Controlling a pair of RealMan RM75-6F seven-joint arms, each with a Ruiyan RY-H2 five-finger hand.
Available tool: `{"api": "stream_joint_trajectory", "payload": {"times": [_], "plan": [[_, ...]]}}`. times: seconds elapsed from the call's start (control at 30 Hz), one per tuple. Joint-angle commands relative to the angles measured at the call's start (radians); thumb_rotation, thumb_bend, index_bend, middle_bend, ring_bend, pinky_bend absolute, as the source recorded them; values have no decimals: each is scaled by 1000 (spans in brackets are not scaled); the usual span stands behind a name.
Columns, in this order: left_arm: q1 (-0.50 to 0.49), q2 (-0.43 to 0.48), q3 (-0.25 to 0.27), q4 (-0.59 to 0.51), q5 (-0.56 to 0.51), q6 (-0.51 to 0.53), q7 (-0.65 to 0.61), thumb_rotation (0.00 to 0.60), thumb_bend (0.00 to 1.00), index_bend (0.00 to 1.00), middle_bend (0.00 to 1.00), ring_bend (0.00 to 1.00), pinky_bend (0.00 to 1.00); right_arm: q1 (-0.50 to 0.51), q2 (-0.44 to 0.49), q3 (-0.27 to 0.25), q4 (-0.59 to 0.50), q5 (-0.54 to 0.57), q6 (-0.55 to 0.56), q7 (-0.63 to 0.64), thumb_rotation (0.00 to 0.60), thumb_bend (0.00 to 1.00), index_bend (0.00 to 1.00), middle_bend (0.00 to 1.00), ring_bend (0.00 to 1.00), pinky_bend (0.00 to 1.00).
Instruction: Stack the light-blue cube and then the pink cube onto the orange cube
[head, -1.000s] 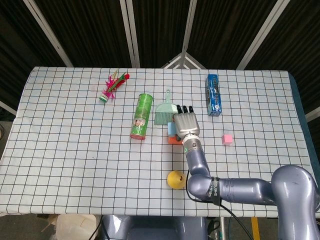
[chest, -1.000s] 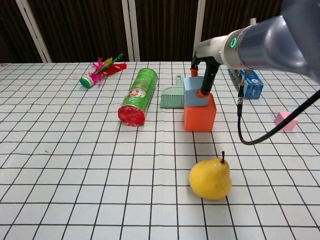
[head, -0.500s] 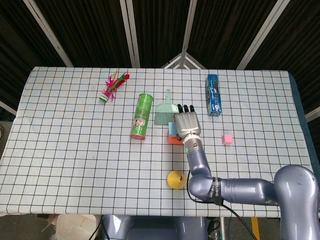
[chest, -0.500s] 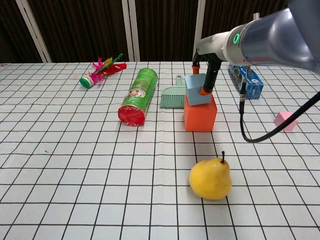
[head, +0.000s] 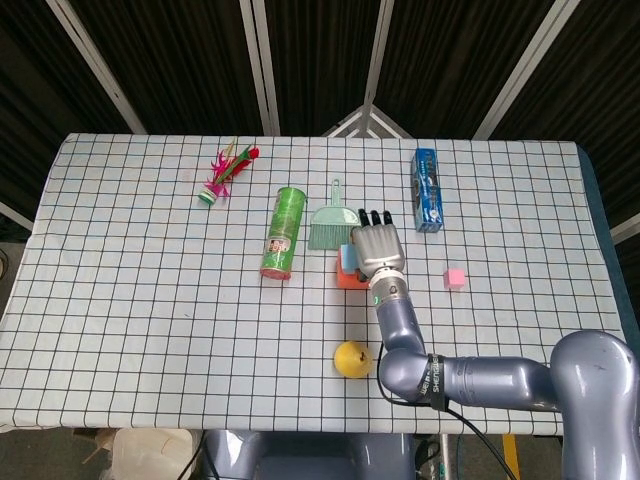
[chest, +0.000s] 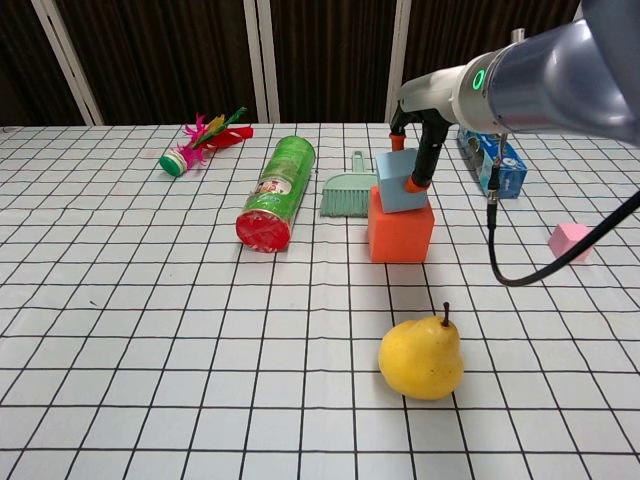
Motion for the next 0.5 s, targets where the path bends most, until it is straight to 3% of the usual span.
{"api": "stream_joint_trajectory", "payload": {"times": [0.03, 0.5], "plan": [[0, 0, 1, 0, 0, 0, 1, 600, 161, 123, 0, 0, 0, 0, 2, 1, -4, 2, 2, -2, 600, 414, 432, 38, 13, 45], [2, 1, 1, 0, 2, 3, -4, 600, 161, 123, 0, 0, 0, 1, -5, 4, 0, 5, 1, -3, 600, 414, 432, 38, 14, 45]]}}
